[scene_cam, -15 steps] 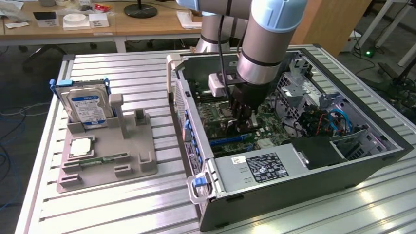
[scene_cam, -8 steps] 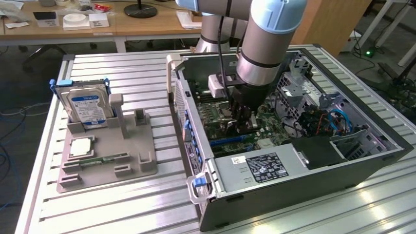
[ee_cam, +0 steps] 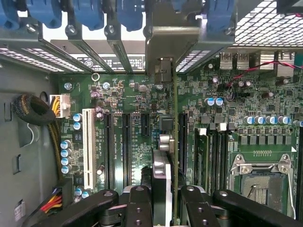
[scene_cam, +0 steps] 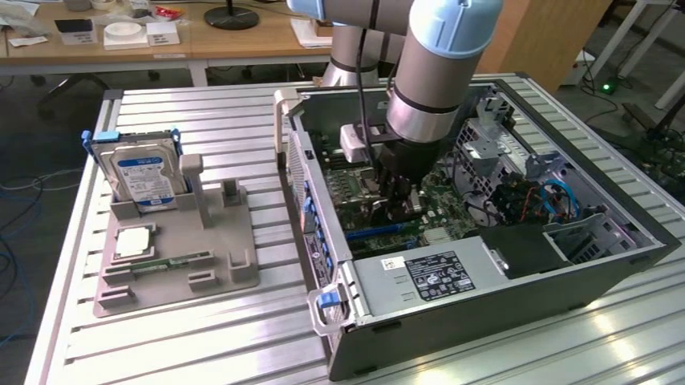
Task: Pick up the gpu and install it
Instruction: 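Insert the gpu into the slot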
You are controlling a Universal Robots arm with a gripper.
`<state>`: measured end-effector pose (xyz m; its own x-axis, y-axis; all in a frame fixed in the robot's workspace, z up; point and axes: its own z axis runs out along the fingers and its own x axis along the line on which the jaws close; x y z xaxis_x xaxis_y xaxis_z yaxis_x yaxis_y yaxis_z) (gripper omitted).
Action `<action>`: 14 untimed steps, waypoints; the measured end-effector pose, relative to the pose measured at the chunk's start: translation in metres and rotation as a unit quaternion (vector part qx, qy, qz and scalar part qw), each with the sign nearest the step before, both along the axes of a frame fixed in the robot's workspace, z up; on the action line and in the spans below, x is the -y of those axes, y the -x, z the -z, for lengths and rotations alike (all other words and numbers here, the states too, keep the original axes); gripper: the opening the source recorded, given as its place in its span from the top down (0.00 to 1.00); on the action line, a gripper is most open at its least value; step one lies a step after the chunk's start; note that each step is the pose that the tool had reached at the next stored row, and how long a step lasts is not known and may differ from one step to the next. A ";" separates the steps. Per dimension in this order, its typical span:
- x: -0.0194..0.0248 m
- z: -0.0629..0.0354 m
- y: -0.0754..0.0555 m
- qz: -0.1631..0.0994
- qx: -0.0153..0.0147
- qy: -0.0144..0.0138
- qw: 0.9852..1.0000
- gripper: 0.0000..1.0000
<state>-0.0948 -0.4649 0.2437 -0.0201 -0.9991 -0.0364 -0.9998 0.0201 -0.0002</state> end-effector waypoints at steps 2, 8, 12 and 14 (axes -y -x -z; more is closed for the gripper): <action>0.0000 0.0010 0.000 0.000 0.000 0.000 1.000 0.72; 0.0000 0.0037 0.000 0.000 0.000 0.000 1.000 0.72; 0.0000 0.0044 0.001 0.000 0.000 0.000 1.000 0.72; -0.0004 0.0049 0.001 0.000 0.000 0.000 1.000 0.72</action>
